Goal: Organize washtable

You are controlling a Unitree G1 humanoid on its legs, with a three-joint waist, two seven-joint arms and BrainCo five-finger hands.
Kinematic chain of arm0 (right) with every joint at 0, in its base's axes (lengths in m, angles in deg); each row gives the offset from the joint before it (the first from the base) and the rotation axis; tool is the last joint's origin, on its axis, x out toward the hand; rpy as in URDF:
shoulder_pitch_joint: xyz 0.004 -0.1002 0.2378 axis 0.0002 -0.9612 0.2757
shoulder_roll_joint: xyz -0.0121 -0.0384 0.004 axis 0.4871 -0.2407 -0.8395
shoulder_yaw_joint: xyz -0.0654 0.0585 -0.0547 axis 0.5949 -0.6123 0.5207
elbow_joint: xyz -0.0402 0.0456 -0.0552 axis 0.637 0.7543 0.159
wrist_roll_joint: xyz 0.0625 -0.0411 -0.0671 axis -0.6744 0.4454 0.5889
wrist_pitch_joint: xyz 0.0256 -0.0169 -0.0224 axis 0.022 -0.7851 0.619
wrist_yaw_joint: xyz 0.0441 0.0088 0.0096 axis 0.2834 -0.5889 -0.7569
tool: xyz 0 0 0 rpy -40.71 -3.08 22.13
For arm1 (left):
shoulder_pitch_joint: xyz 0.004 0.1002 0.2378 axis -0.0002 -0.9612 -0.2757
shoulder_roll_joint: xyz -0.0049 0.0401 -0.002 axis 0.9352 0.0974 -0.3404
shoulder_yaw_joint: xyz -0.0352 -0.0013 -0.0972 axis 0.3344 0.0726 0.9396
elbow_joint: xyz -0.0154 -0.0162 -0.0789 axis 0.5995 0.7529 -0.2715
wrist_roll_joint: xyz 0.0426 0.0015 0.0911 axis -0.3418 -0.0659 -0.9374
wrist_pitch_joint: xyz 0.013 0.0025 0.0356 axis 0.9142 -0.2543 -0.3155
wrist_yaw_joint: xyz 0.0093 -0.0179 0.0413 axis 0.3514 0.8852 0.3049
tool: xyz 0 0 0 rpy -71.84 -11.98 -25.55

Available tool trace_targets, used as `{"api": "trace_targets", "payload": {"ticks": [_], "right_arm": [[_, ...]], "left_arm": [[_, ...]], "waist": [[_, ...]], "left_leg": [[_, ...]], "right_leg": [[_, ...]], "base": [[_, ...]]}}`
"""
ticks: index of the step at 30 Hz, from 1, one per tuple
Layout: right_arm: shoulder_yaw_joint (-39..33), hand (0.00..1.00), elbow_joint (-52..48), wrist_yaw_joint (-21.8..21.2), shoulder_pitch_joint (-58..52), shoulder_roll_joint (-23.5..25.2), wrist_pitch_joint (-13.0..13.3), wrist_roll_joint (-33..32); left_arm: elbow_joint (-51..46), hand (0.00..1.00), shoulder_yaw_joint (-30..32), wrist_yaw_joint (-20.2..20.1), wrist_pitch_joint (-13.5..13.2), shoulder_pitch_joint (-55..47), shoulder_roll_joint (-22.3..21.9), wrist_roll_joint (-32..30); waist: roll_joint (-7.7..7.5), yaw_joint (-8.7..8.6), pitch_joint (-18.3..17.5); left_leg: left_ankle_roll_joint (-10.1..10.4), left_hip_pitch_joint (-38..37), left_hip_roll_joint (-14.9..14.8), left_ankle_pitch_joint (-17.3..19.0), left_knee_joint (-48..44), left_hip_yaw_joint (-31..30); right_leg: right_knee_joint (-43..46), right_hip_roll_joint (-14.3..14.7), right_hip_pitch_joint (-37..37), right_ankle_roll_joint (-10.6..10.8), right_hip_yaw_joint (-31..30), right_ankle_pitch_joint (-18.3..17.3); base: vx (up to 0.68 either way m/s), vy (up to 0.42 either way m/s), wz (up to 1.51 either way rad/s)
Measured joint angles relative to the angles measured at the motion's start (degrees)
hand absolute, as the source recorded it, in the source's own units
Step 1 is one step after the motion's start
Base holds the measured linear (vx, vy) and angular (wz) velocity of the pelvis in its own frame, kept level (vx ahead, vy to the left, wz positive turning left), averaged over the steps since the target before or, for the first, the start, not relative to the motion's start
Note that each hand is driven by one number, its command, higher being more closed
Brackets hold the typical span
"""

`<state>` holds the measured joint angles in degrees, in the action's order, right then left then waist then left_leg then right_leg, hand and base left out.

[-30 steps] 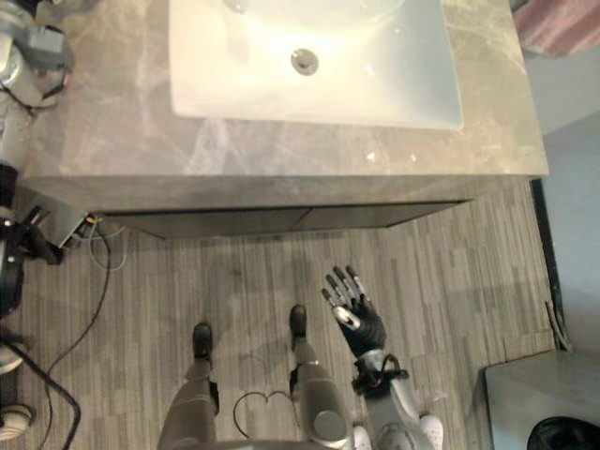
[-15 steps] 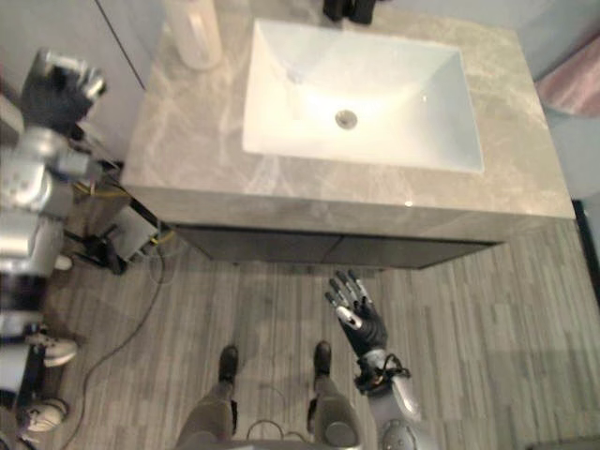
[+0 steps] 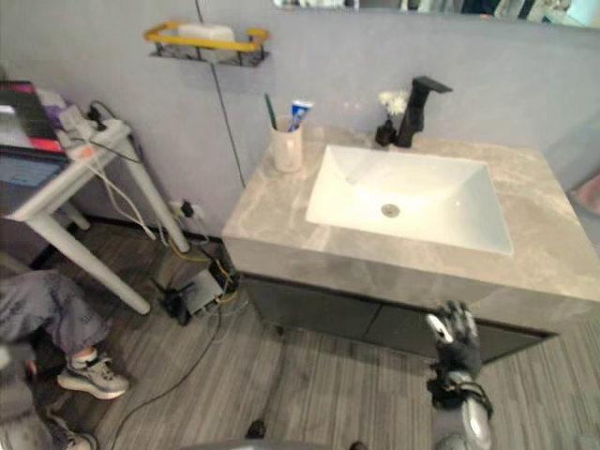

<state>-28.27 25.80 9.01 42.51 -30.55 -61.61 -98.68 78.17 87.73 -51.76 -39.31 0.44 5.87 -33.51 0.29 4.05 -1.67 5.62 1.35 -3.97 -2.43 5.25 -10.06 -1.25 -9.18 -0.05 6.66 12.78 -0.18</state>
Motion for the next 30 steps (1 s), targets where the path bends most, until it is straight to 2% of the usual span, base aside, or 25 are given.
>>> {"api": "trace_targets", "payload": {"ticks": [3,7,11,12,13,15,17,19,22,25,30], "right_arm": [[-1.1,0.00,0.0,3.2,-2.8,2.4,1.2,2.6],[-0.5,0.00,0.0,5.6,-3.9,4.3,1.7,4.2],[-0.3,0.00,6.9,7.4,-4.4,4.6,3.6,4.9],[-0.1,0.00,12.1,8.0,-4.4,4.5,3.8,6.3],[-0.1,0.00,14.3,8.3,-4.4,4.5,3.8,6.6],[0.4,0.00,23.8,8.6,-4.3,4.5,3.8,9.0],[1.0,0.00,29.0,8.6,-4.3,4.5,3.7,11.0],[0.9,0.00,36.7,8.5,-4.1,4.4,3.4,13.6],[0.9,0.00,44.8,8.4,-3.4,4.1,2.4,17.3],[0.5,0.00,48.3,7.6,-2.6,3.2,1.9,17.9],[-0.3,0.00,55.3,6.6,1.6,1.6,1.0,20.6]], "left_arm": [[0.1,0.00,-1.1,1.7,0.1,-3.9,-6.6,-1.3],[4.4,0.00,-1.5,4.0,-0.2,-4.9,-8.3,-2.7],[22.9,0.00,-0.3,4.1,-0.4,-4.1,-8.7,-2.5],[32.5,0.00,0.0,4.0,0.1,-3.1,-8.7,-0.9],[36.1,0.00,-0.1,3.8,0.2,-2.9,-8.7,-0.5],[50.0,0.00,-0.9,3.6,1.3,-1.8,-8.4,-1.3],[56.8,0.00,-1.1,2.7,2.4,-1.0,-8.2,-2.7],[64.5,0.00,-2.9,1.0,3.6,-0.1,-8.1,-6.5],[70.4,0.00,-3.5,-0.1,5.3,1.2,-8.1,-14.3],[71.8,0.00,-3.8,-0.3,6.1,1.8,-7.5,-17.5],[74.9,0.00,-10.1,-2.0,6.4,4.2,-3.4,-24.5]], "waist": [[-0.34,-0.09,-1.0],[-0.16,-0.29,-1.7],[0.27,-0.27,-2.7],[0.21,-0.24,-2.9],[0.17,-0.24,-2.9],[-0.06,-0.23,-2.9],[-0.09,-0.23,-2.9],[-0.09,-0.25,-2.9],[-0.21,-0.25,-2.9],[-0.37,-0.51,-2.8],[-1.42,-1.01,-2.3]], "left_leg": [[-0.1,-0.4,-0.2,0.0,-0.3,0.1],[-0.4,-1.2,-0.4,0.7,-0.9,0.9],[-0.5,-1.4,-0.7,1.9,-2.1,2.2],[-0.5,-1.7,-0.9,2.3,-2.3,2.5],[-0.5,-1.8,-0.9,2.4,-2.3,2.6],[-0.5,-2.1,-1.0,2.4,-2.0,2.9],[-0.5,-2.1,-1.1,2.4,-1.6,3.2],[-0.5,-2.1,-1.1,2.4,-1.1,4.2],[-0.4,-2.8,-1.2,2.2,0.0,5.0],[-0.3,-3.1,-1.0,2.3,0.0,5.5],[0.0,-3.4,-1.0,2.7,0.0,5.4]], "right_leg": [[0.6,0.0,-0.7,0.0,0.6,-0.3],[2.0,0.0,-1.4,0.1,0.3,-1.2],[2.4,0.1,-1.4,0.1,0.0,-1.7],[2.8,0.2,-1.3,0.0,-0.1,-1.9],[3.1,0.2,-1.3,-0.1,-0.1,-2.2],[3.1,0.3,-1.3,-0.1,-0.2,-2.5],[3.0,0.3,-1.1,-0.1,-0.4,-2.5],[2.9,0.2,-0.7,-0.1,-0.9,-2.5],[2.0,0.3,-0.8,0.3,-1.7,-2.2],[1.2,0.2,-1.1,0.6,-2.1,-2.1],[0.4,0.3,-1.8,0.7,-1.9,-2.0]], "base": [[0.00,0.000,0.00],[-0.03,-0.012,-0.06],[-0.01,-0.010,-0.07],[0.01,-0.015,-0.07],[0.01,-0.017,-0.04],[0.00,0.000,0.00],[0.02,0.000,-0.06],[0.04,0.007,-0.10],[0.06,0.008,-0.13],[0.06,0.013,-0.11],[0.07,0.005,0.02]]}}
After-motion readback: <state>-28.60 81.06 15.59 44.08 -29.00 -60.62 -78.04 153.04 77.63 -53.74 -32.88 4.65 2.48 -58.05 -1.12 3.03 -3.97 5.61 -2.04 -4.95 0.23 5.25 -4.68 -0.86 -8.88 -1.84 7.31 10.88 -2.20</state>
